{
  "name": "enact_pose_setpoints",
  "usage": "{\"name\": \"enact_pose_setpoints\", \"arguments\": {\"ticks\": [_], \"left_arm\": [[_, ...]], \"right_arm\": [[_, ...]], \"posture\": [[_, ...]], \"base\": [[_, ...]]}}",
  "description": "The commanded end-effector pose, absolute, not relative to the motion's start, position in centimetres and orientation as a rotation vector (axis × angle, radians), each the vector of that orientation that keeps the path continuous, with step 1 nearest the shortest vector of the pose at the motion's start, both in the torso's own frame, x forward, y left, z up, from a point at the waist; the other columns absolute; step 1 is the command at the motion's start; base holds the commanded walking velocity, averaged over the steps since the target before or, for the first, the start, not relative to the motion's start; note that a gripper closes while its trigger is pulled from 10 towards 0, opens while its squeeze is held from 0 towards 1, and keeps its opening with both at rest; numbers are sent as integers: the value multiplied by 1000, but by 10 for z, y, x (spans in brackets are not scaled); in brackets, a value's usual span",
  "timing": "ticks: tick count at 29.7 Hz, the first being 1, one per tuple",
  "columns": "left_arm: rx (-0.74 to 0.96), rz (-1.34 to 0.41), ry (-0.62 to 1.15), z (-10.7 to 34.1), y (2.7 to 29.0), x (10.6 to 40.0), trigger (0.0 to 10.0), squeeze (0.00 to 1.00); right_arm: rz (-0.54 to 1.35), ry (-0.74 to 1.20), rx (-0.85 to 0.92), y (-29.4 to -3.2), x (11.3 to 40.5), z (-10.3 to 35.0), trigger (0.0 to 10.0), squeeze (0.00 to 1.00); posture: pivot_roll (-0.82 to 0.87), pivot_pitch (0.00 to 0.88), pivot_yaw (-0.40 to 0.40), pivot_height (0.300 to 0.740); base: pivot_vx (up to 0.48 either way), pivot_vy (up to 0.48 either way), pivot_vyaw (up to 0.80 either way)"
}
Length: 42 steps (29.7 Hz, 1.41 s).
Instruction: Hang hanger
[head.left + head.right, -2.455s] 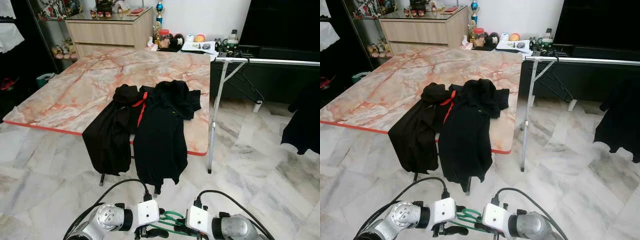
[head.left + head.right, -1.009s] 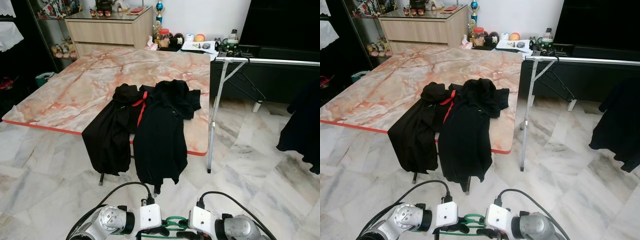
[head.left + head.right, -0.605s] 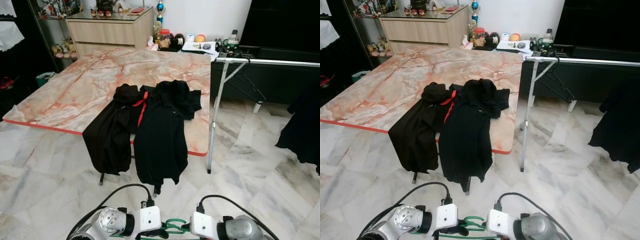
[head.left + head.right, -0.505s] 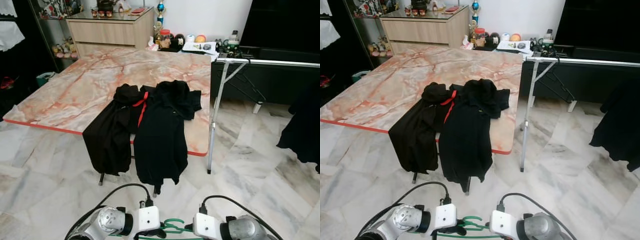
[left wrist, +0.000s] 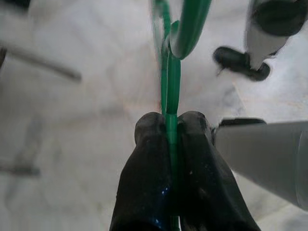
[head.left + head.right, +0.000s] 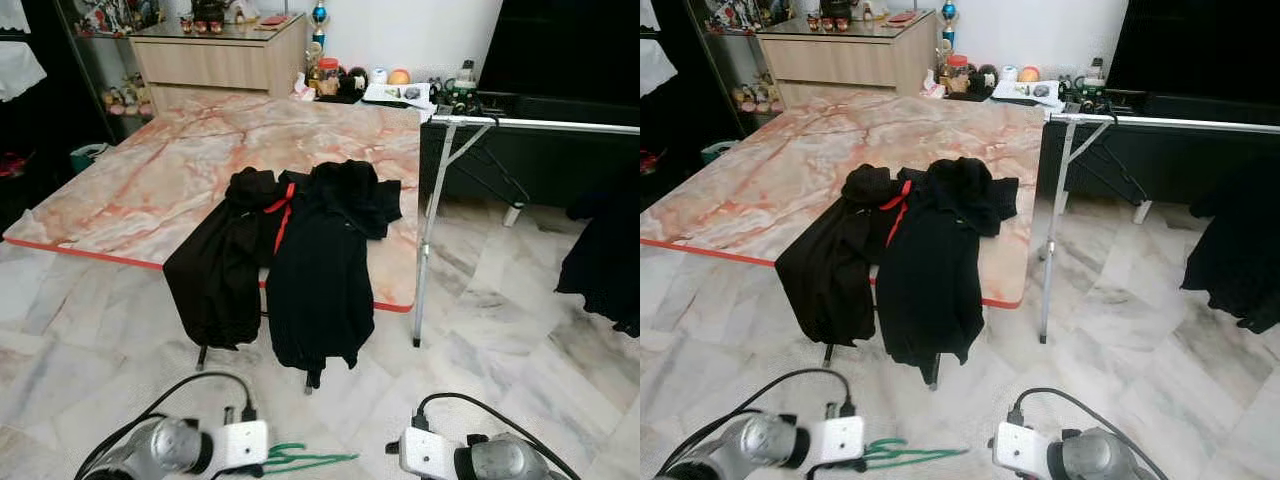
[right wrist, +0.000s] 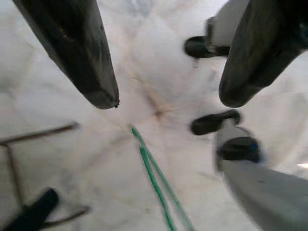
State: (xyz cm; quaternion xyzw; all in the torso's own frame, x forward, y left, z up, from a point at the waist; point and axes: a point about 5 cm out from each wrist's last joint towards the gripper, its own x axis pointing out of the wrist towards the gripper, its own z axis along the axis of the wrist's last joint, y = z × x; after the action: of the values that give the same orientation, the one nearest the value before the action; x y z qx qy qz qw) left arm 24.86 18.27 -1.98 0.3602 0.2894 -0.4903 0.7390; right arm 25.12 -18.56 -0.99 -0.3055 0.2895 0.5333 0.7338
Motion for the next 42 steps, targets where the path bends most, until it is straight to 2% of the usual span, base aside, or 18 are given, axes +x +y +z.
{"name": "enact_pose_setpoints", "arguments": {"ticks": [1, 2, 3, 6, 7, 8, 11, 14, 15, 16, 18, 23, 30, 33, 42], "left_arm": [[745, -926, 731, -29, 205, 239, 2980, 0], [720, -847, 755, -33, 212, 235, 4784, 0], [652, -768, 786, -38, 218, 229, 10000, 0], [444, -533, 876, -53, 232, 208, 10000, 0], [444, -533, 876, -53, 232, 208, 10000, 0], [354, -407, 912, -60, 239, 195, 10000, 0], [223, -214, 967, -71, 247, 175, 10000, 0], [161, -121, 983, -75, 252, 166, 10000, 0], [102, -32, 980, -76, 255, 163, 10000, 0], [102, -32, 980, -76, 255, 163, 10000, 0], [35, 43, 979, -78, 255, 160, 10000, 0], [2, 43, 976, -80, 249, 158, 10000, 0], [-17, 28, 997, -85, 241, 151, 10000, 0], [-13, -9, 1005, -88, 232, 150, 10000, 0], [-55, 22, 981, -87, 230, 153, 10000, 0]], "right_arm": [[1095, 648, -664, -191, 249, -14, 10000, 0], [1042, 644, -638, -192, 248, -16, 10000, 0], [964, 644, -589, -193, 249, -18, 10000, 0], [704, 650, -462, -198, 246, -27, 10000, 0], [704, 650, -462, -198, 246, -27, 10000, 0], [553, 690, -391, -203, 239, -36, 10000, 0], [299, 759, -258, -210, 223, -52, 10000, 0], [161, 786, -160, -213, 212, -59, 10000, 0], [63, 813, -92, -215, 203, -65, 10000, 0], [63, 813, -92, -215, 203, -65, 10000, 0], [-53, 848, -32, -215, 191, -73, 10000, 0], [-185, 892, 31, -208, 170, -85, 10000, 0], [-152, 938, 10, -200, 156, -92, 10000, 0], [-160, 939, 13, -204, 154, -92, 10000, 0], [-166, 949, 11, -213, 153, -91, 10000, 0]], "posture": [[68, 20, 10, 740], [69, 20, 9, 740], [71, 21, 9, 740], [69, 28, 11, 740], [69, 28, 11, 740], [69, 33, 12, 740], [79, 42, 15, 740], [83, 47, 19, 740], [84, 54, 28, 740], [84, 54, 28, 740], [77, 60, 43, 740], [79, 67, 58, 740], [76, 78, 63, 740], [73, 74, 58, 740], [69, 61, 48, 740]], "base": [[0, 0, 0], [0, 0, 0], [0, 0, 0], [0, 0, 0], [0, 0, 0], [0, 0, 0], [0, 0, 0], [0, 0, 0], [0, 0, 0], [0, 0, 0], [0, 0, 0], [0, 0, 0], [0, 0, 0], [0, 0, 0], [0, 0, 0]]}}
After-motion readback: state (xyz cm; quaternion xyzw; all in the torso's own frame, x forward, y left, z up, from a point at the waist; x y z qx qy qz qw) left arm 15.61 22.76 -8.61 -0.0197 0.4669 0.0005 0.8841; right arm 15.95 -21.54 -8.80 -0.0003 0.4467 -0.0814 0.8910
